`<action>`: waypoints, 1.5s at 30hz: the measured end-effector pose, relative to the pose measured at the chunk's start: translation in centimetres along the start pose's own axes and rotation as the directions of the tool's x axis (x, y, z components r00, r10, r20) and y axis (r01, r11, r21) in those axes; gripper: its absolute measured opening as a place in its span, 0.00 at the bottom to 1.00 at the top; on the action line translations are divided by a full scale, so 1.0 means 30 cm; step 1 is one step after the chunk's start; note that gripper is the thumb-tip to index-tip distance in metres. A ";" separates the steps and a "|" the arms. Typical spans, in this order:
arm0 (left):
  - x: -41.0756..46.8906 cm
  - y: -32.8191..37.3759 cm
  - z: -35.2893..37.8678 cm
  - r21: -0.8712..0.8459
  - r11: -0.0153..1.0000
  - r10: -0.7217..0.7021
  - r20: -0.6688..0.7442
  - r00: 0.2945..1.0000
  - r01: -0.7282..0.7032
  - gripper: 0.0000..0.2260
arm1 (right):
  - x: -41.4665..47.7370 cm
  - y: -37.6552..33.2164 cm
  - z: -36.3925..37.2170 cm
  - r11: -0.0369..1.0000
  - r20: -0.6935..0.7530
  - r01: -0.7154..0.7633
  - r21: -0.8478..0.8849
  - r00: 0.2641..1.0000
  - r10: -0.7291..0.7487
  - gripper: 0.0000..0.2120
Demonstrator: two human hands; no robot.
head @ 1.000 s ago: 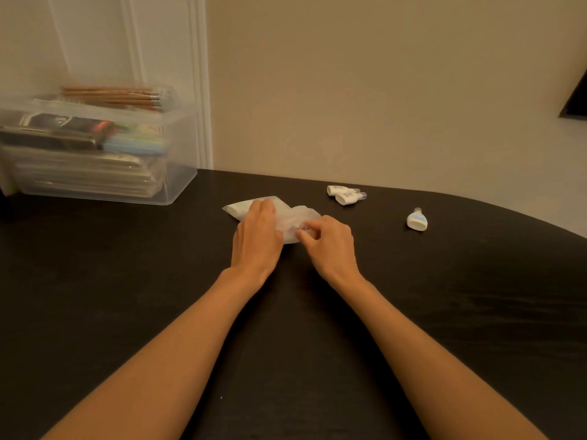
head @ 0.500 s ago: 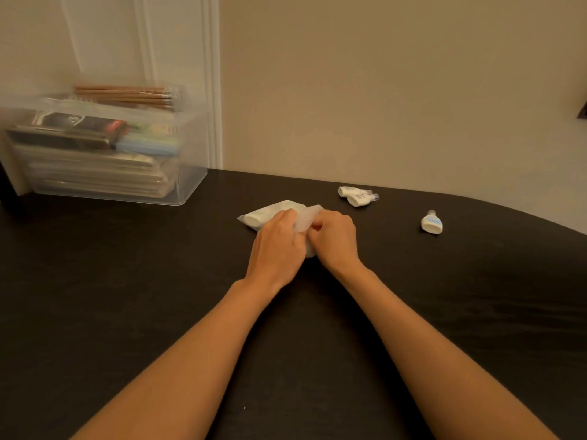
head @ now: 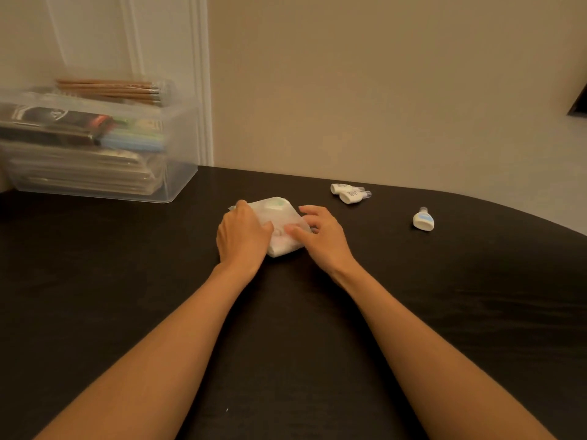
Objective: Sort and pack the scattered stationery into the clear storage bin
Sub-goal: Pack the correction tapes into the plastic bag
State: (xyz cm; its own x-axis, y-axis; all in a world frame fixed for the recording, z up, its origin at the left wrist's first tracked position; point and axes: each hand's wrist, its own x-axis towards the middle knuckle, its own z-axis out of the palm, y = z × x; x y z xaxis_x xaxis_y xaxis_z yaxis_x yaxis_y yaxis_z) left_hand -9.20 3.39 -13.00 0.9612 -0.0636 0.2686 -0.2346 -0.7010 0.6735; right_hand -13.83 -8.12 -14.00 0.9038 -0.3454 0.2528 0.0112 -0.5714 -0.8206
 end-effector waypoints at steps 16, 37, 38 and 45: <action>0.067 0.036 0.013 0.287 0.918 0.265 0.074 0.961 -0.275 0.21 | -0.036 -0.038 0.014 0.897 -0.019 -0.052 0.438 0.998 0.067 0.08; 0.135 0.014 0.027 0.331 0.925 0.165 0.096 0.982 -0.188 0.09 | 0.005 -0.021 0.039 0.982 -0.019 -0.095 0.161 0.995 0.099 0.16; 0.137 0.011 0.029 0.322 0.925 0.180 0.103 0.978 -0.204 0.08 | 0.003 -0.021 0.039 0.982 -0.011 -0.096 0.160 0.995 0.099 0.16; 0.162 -0.001 0.017 0.238 0.944 0.142 0.331 0.933 -0.229 0.20 | 0.005 -0.018 0.029 0.992 -0.150 -0.055 0.116 0.986 0.072 0.15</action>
State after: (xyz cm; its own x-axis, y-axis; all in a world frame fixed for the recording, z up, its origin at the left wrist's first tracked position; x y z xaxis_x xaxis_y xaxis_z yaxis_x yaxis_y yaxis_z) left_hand -4.44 2.72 -12.06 0.9112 -0.3945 0.1183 -0.4066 -0.8163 0.4103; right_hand -13.34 -7.21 -13.96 0.8277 -0.4934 0.2672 0.0111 -0.4617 -0.8869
